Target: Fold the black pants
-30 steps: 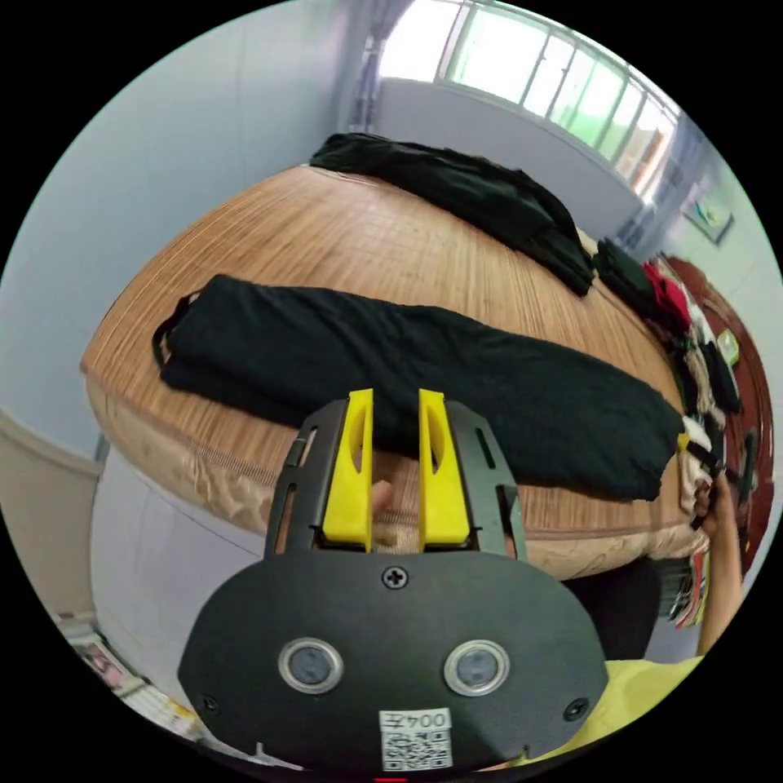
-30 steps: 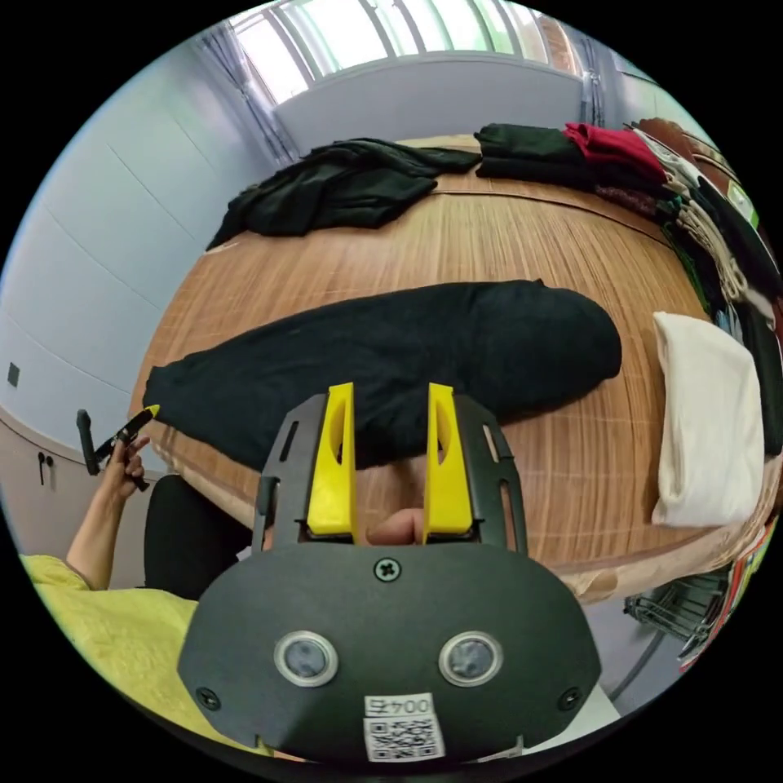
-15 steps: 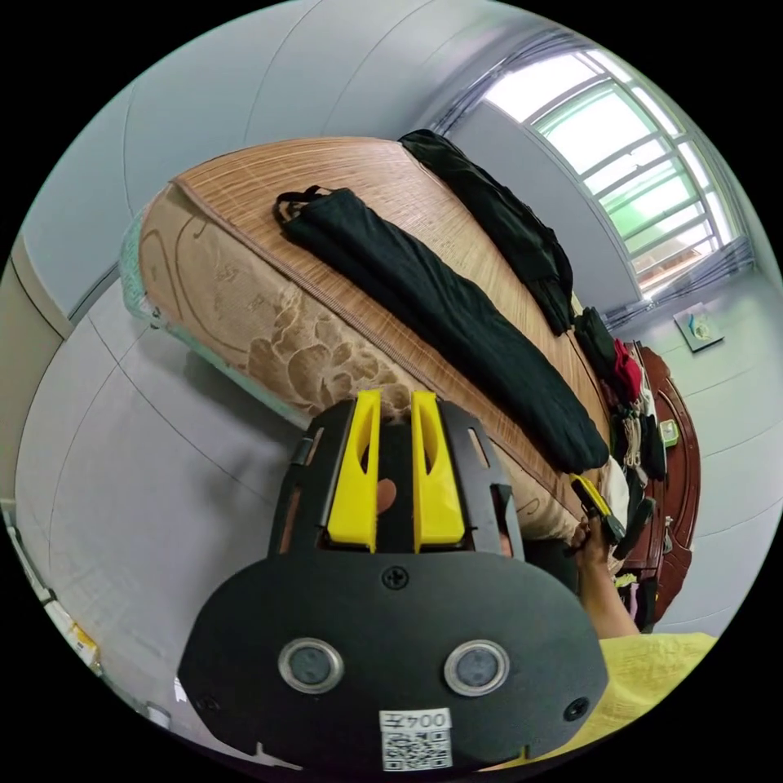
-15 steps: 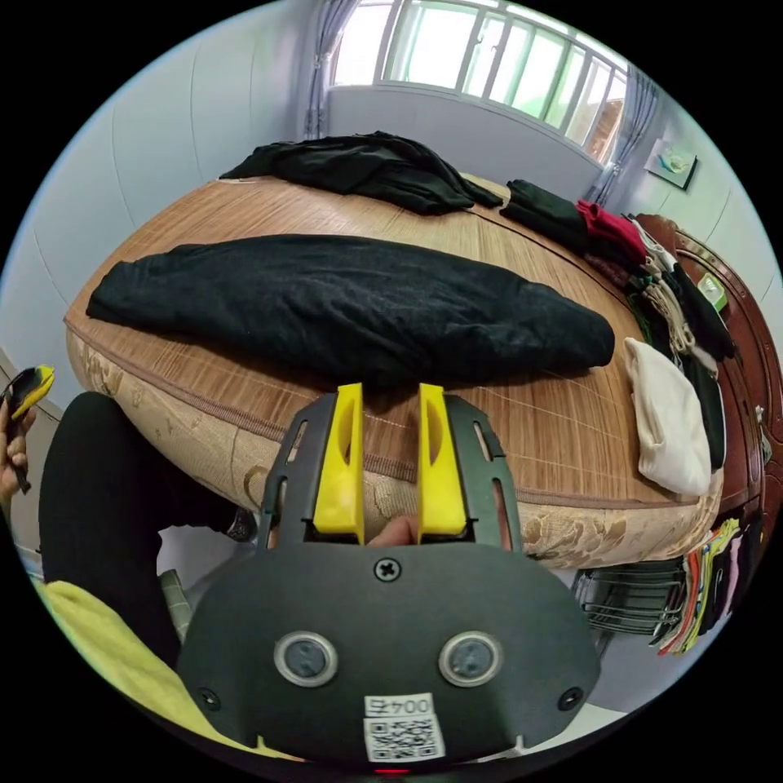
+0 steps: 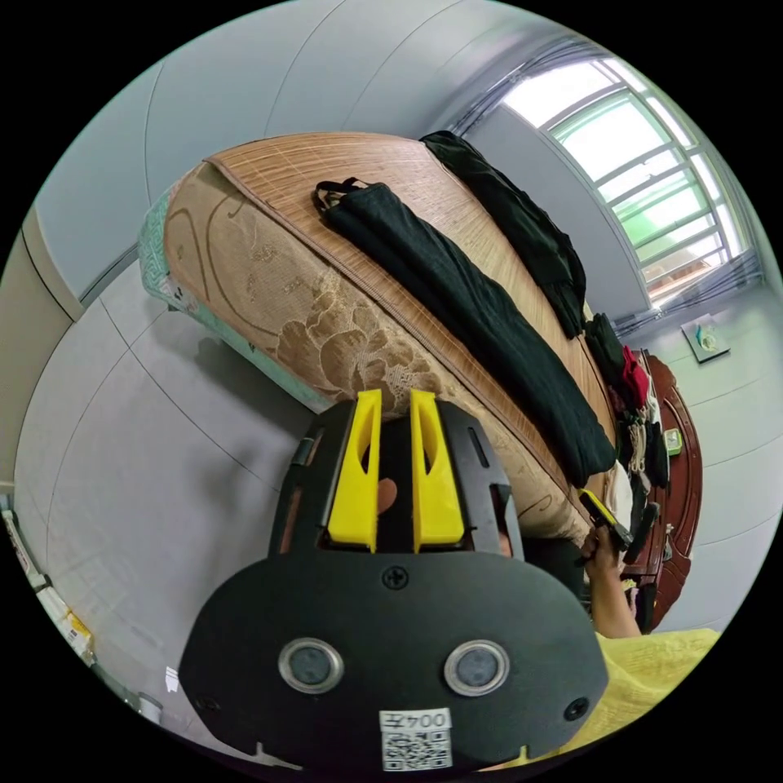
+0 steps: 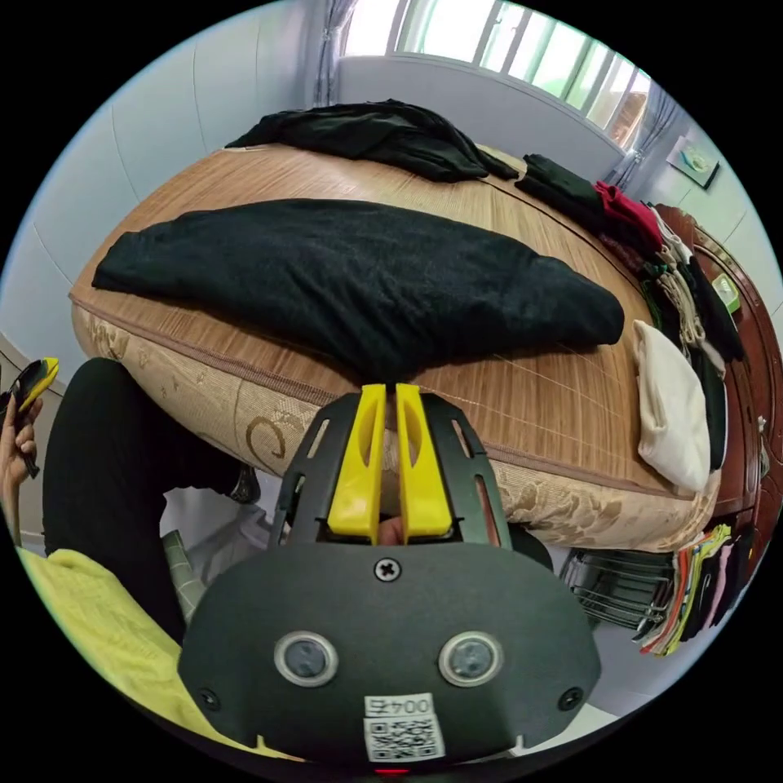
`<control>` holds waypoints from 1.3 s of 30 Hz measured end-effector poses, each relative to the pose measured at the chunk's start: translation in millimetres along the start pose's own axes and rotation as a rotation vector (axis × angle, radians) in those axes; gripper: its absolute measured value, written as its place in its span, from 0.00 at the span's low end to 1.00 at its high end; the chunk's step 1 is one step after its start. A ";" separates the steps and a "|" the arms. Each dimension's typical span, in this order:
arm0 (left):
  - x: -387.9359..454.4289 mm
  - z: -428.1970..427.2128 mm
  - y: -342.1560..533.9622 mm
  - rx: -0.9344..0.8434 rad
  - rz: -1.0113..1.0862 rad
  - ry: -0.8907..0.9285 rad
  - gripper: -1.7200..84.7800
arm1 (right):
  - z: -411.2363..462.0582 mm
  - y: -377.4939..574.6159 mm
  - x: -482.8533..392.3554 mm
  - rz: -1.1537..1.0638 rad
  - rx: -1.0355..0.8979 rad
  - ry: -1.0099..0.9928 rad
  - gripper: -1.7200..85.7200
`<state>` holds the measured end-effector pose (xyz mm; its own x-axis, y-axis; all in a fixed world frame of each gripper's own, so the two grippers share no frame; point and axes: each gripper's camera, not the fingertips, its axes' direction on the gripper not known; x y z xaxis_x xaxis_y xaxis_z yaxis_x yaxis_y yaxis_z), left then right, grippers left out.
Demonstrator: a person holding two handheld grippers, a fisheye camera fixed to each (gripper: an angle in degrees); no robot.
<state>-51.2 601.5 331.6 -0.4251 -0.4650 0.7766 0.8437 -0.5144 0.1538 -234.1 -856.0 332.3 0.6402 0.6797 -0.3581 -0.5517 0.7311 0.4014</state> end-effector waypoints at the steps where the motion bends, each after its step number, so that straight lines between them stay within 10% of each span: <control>1: -6.3 0.6 0.8 0.002 0.000 -0.003 0.10 | -5.9 -7.7 1.6 0.007 -0.017 0.020 0.07; 9: -49.0 15.1 2.4 0.004 -0.057 0.083 0.10 | -43.0 -91.9 28.1 0.021 -0.024 -0.004 0.08; 22: -124.7 52.0 -150.9 0.068 -0.178 0.263 0.11 | 72.2 -280.1 54.3 -0.164 -0.697 -0.127 0.11; 39: -191.5 97.9 -206.3 0.009 -0.388 0.309 0.11 | 105.7 -381.7 64.8 -0.185 -0.835 -0.130 0.11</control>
<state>-111.8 867.2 210.9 -0.7846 -0.4330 0.4437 0.6062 -0.6860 0.4024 74.5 -1097.2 244.9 0.7865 0.5705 -0.2367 -0.6121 0.6685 -0.4225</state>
